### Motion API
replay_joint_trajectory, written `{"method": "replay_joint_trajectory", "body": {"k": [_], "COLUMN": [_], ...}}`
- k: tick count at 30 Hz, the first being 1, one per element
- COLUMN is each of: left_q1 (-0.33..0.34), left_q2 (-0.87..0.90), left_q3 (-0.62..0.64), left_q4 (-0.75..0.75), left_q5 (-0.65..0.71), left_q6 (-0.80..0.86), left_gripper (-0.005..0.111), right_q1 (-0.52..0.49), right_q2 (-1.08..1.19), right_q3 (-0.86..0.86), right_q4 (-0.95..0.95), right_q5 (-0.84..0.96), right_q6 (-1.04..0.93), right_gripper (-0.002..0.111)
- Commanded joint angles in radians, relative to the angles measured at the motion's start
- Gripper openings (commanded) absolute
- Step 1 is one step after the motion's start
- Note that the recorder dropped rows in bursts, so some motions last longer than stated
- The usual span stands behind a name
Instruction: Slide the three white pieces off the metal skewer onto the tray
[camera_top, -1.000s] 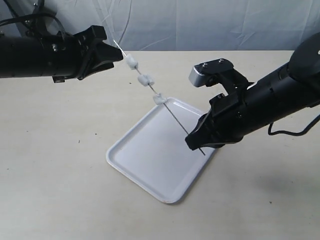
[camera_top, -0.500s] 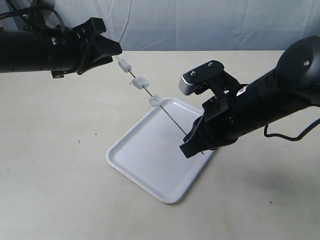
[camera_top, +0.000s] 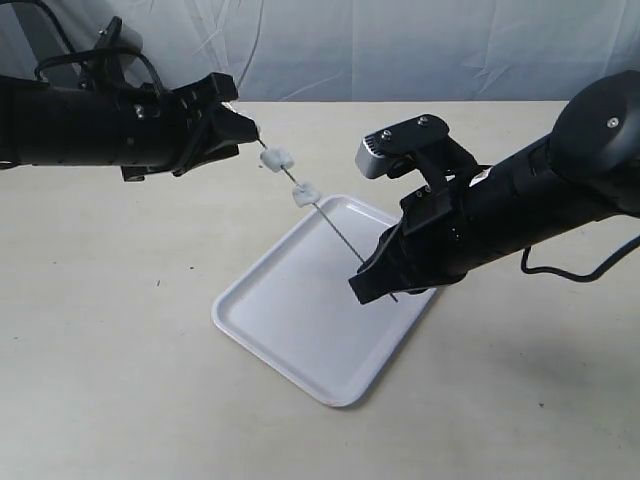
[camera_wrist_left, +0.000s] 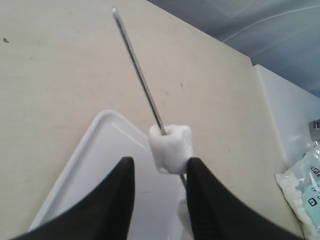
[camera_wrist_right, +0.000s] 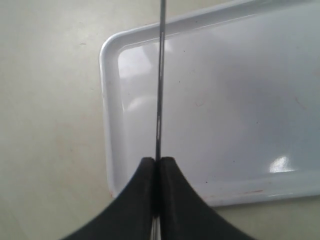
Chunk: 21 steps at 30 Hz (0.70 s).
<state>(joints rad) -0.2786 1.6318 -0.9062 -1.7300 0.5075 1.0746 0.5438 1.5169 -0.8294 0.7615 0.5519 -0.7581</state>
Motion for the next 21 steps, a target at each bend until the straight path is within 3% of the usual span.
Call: {"method": "replay_joint_trajectory", "body": {"k": [1, 6, 21], "left_q1": [-0.003, -0.003, -0.022], "left_q2": [0.005, 0.005, 0.009], "left_q3": [-0.03, -0.082, -0.082], "left_q4": [-0.014, -0.014, -0.014], "left_q5": [-0.016, 0.008, -0.005], "left_q6": [-0.002, -0.002, -0.025], "left_gripper": [0.035, 0.035, 0.032], "right_q1": [0.004, 0.004, 0.004], "right_q2": [-0.009, -0.009, -0.023], "right_q3": [-0.003, -0.003, -0.003], "right_q4": [0.007, 0.007, 0.079], "right_q5": [0.003, 0.011, 0.012], "right_q6": [-0.01, -0.01, -0.057], "right_gripper": [-0.001, -0.001, -0.001]}}
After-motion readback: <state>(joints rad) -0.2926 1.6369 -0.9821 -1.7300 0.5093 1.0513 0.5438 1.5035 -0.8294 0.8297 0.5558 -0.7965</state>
